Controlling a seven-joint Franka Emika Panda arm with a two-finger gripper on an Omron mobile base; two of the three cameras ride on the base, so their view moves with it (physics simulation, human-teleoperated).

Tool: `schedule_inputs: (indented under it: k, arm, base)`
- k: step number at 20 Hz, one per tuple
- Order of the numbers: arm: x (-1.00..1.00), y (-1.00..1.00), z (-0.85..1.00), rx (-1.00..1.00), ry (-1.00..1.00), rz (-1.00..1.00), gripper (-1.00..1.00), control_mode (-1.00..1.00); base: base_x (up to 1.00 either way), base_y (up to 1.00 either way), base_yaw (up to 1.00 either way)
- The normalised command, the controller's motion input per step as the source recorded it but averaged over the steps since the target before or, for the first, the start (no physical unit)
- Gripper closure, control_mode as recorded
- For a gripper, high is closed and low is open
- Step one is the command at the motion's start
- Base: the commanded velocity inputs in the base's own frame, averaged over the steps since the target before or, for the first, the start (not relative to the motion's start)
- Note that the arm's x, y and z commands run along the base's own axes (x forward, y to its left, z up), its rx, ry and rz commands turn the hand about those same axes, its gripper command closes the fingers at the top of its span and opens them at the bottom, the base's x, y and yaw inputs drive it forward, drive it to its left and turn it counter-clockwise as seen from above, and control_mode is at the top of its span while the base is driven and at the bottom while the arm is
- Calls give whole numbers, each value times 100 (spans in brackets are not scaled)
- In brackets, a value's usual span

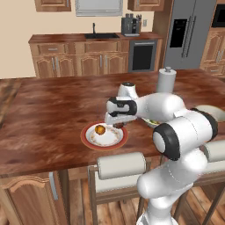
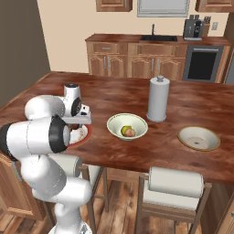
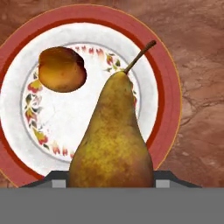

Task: Take the fruits from the plate on the dining counter and place two fruits in each bowl.

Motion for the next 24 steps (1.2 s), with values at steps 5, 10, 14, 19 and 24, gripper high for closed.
schedule_inputs:
  k: [5, 10, 14, 19, 24]
  arm:
    - [-100, -22, 82, 0, -16, 0, 100, -100]
    - [-100, -21, 65, 0, -11, 0, 100, -100]
    - [-100, -10, 63, 0, -1, 0, 100, -100]
    - [-100, -3, 50, 0, 1, 0, 100, -100]
    - [-52, -50, 37, 0, 4, -7, 100, -100]
  base:
    - [0, 0, 0]
    - [0, 0, 0]
    - [0, 0, 0]
    - [0, 0, 0]
    - [0, 0, 0]
